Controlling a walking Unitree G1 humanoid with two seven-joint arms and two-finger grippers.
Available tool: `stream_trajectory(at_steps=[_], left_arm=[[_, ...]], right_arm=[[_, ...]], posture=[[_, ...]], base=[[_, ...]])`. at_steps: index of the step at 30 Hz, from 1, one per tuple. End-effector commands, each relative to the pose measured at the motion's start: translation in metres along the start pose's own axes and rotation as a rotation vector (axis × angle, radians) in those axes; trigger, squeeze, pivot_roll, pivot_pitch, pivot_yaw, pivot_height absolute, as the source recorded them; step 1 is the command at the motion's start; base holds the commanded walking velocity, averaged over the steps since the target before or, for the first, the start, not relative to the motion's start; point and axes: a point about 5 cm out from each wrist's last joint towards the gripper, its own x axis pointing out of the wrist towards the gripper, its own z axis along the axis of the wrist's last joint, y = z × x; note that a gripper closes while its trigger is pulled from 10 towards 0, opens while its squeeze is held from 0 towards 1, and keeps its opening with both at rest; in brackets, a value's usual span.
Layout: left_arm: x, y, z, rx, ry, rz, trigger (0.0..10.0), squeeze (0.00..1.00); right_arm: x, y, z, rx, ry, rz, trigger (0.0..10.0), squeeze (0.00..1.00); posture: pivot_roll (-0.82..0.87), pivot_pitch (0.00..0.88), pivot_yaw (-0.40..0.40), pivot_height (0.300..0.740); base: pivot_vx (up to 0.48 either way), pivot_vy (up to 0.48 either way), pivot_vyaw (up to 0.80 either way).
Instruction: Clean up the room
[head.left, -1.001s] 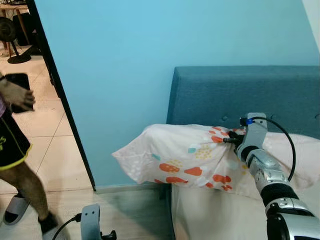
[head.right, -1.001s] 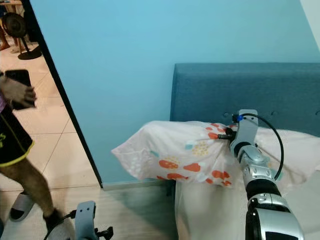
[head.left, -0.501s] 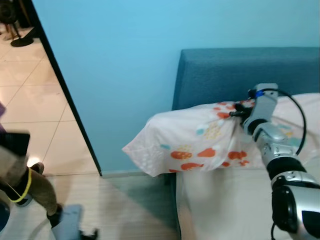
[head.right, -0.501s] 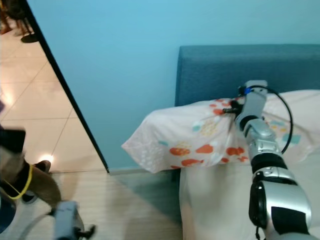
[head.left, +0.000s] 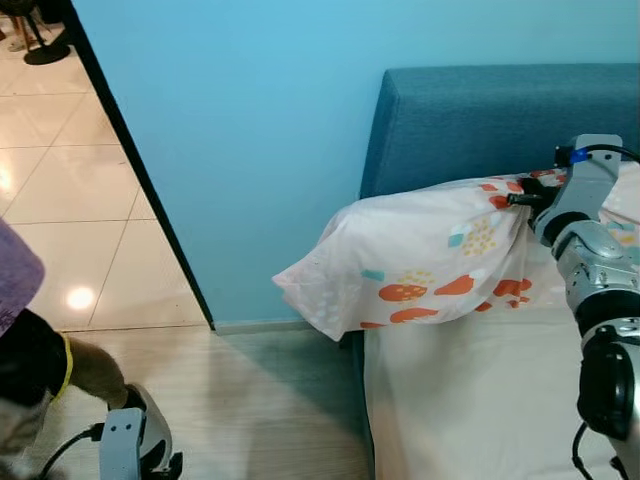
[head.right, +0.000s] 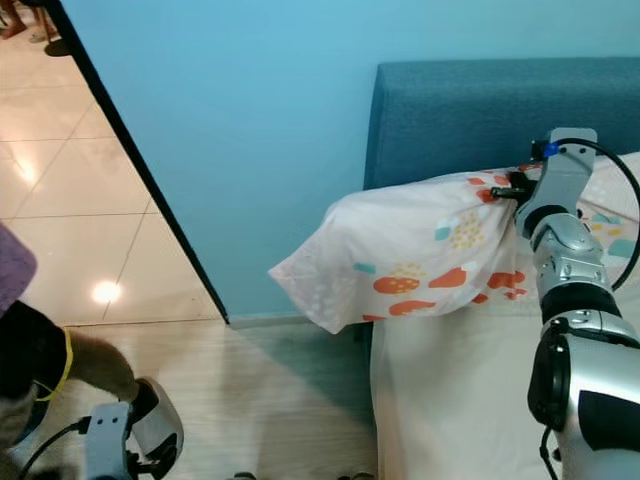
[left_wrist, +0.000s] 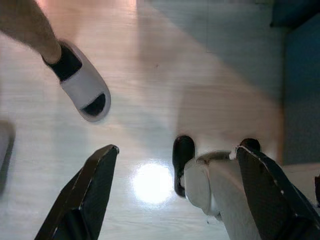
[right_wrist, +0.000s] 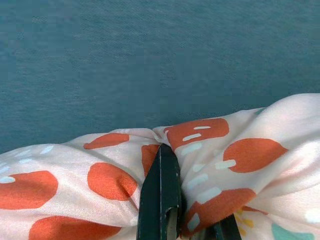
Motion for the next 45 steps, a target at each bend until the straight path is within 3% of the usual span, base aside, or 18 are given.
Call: stream_trajectory(at_steps=[1, 9, 12, 21, 26, 31, 42, 45], left_arm=[[-0.005, 0.003, -0.01, -0.001, 0.026, -0.001, 10.0, 0.0], [-0.008, 0.008, -0.008, 0.011, 0.014, -0.006, 10.0, 0.0], [-0.012, 0.021, -0.004, 0.031, 0.004, 0.008, 10.0, 0.0], [-0.013, 0.023, 0.0, 0.041, -0.017, 0.012, 10.0, 0.0], [-0.017, 0.025, 0.0, 0.052, -0.027, 0.013, 10.0, 0.0], [-0.019, 0.029, 0.001, 0.055, -0.029, 0.022, 10.0, 0.0], [-0.022, 0.035, 0.004, 0.063, -0.03, 0.031, 10.0, 0.0], [-0.022, 0.034, 0.003, 0.065, -0.029, 0.029, 10.0, 0.0]], right_arm=[[0.0, -0.014, 0.031, -0.016, -0.134, -0.043, 10.0, 0.0], [-0.004, -0.031, 0.038, -0.006, -0.156, -0.089, 10.0, 0.0], [-0.008, -0.043, 0.048, -0.027, -0.175, -0.114, 10.0, 0.0], [-0.007, -0.045, 0.06, -0.081, -0.19, -0.102, 10.0, 0.0], [-0.012, -0.06, 0.087, -0.121, -0.25, -0.141, 10.0, 0.0], [-0.017, -0.07, 0.094, -0.134, -0.265, -0.171, 10.0, 0.0], [-0.025, -0.087, 0.088, -0.16, -0.229, -0.213, 10.0, 0.0], [-0.026, -0.088, 0.068, -0.14, -0.175, -0.212, 10.0, 0.0]], posture=[[0.18, 0.26, -0.011, 0.74], [0.21, 0.279, 0.007, 0.74], [0.22, 0.292, 0.015, 0.74], [0.23, 0.309, 0.024, 0.74], [0.23, 0.32, 0.03, 0.74], [0.24, 0.327, 0.034, 0.74], [0.24, 0.342, 0.041, 0.74], [0.24, 0.349, 0.043, 0.74]], base=[[0.0, 0.0, 0.0], [0.0, 0.0, 0.0], [0.0, 0.0, 0.0], [0.0, 0.0, 0.0], [0.0, 0.0, 0.0], [0.0, 0.0, 0.0], [0.0, 0.0, 0.0], [0.0, 0.0, 0.0]])
